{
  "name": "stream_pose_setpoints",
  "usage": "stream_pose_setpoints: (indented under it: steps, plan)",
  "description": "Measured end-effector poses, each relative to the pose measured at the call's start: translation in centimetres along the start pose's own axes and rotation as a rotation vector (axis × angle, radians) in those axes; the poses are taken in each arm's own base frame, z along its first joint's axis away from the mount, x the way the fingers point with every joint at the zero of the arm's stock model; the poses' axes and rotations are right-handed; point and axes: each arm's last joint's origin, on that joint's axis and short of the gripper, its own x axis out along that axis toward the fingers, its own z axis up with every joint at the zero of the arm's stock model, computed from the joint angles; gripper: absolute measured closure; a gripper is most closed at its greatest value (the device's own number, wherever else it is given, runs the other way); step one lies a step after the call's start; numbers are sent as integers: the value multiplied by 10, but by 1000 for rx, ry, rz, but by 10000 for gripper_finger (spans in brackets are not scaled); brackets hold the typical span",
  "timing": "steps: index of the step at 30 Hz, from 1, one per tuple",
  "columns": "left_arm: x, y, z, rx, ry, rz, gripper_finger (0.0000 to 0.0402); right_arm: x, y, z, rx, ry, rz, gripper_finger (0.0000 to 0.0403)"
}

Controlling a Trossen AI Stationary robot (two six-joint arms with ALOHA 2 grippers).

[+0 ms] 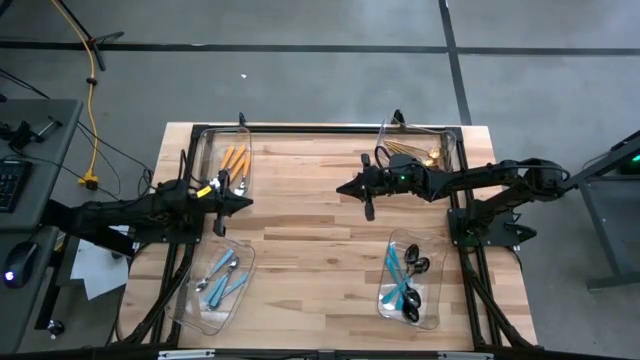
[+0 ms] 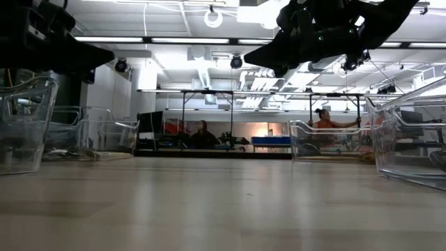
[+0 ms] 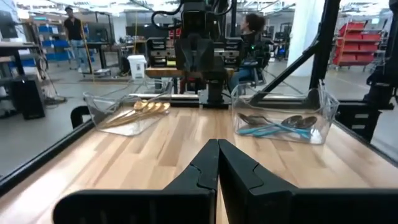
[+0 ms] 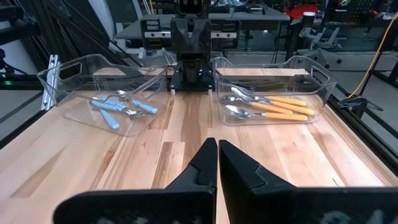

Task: Sort silverware by color (type)
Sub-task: Return to Home Position

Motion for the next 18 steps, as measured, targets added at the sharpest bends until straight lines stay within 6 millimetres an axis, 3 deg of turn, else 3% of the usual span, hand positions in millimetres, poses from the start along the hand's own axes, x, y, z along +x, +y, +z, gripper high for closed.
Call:
stream_pose_setpoints:
  steps: [11,18]
  plan:
    - [0,0,0,-96,2,0,401,-1,0,1,0,-6,21,403]
    - [0,0,0,-96,3,-1,401,-26,2,5,22,26,154,403]
